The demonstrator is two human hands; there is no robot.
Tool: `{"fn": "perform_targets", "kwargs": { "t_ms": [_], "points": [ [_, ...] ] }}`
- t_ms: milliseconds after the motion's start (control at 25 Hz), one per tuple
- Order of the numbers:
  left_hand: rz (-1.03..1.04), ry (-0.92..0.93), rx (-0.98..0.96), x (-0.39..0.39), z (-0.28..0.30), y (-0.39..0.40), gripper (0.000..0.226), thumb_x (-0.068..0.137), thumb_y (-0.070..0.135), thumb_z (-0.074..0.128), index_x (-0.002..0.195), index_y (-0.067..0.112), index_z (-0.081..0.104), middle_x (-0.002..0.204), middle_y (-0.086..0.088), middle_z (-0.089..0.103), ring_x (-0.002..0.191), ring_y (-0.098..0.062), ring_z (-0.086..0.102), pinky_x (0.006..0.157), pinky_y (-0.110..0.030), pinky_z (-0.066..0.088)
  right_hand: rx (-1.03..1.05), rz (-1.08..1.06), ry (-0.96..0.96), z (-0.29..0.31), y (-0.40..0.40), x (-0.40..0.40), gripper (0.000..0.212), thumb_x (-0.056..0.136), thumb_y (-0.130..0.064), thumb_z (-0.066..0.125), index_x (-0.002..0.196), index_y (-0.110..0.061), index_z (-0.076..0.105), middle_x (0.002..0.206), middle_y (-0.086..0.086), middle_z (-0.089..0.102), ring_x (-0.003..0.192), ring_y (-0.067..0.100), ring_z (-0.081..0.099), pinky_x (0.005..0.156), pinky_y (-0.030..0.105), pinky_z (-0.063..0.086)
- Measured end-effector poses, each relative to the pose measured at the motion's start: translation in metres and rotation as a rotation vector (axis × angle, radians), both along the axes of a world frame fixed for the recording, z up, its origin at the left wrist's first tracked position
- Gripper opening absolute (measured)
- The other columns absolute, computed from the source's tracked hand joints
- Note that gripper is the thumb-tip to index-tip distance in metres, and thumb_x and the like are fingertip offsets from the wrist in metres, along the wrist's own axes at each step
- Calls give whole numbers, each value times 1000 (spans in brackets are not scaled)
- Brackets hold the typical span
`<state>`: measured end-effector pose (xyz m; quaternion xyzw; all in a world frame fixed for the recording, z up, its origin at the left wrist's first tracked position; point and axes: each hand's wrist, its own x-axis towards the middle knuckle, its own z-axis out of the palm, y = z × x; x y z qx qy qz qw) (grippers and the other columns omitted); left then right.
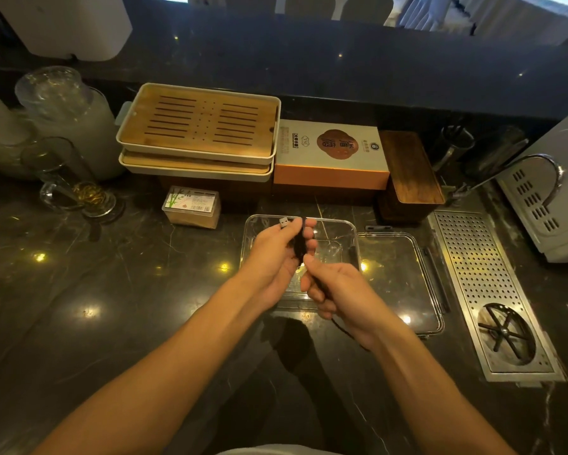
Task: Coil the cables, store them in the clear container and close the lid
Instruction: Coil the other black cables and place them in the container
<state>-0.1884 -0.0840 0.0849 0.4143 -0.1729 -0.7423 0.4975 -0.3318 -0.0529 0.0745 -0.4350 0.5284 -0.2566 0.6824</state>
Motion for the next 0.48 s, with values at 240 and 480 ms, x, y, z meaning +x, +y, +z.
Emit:
{"fn": "perform_targets", "kwargs": {
  "t_ms": [240, 480],
  "points": [
    [-55, 134, 70, 4, -3, 0, 25, 101, 30, 56, 82, 13, 61, 55, 7, 40, 47, -5, 38, 50, -19, 35, -119, 98, 50, -11, -3, -10, 28, 98, -30, 68, 121, -18, 58, 66, 4, 50, 48, 9, 43, 44, 26, 32],
    [-71, 111, 44, 5, -3, -2, 36, 99, 25, 56, 64, 19, 54, 46, 11, 34, 39, -3, 29, 45, -19, 25, -245, 134, 69, -3, -3, -8, 30, 102, -42, 56, 113, -15, 60, 67, 1, 59, 42, 11, 43, 40, 26, 34]
  ]
}}
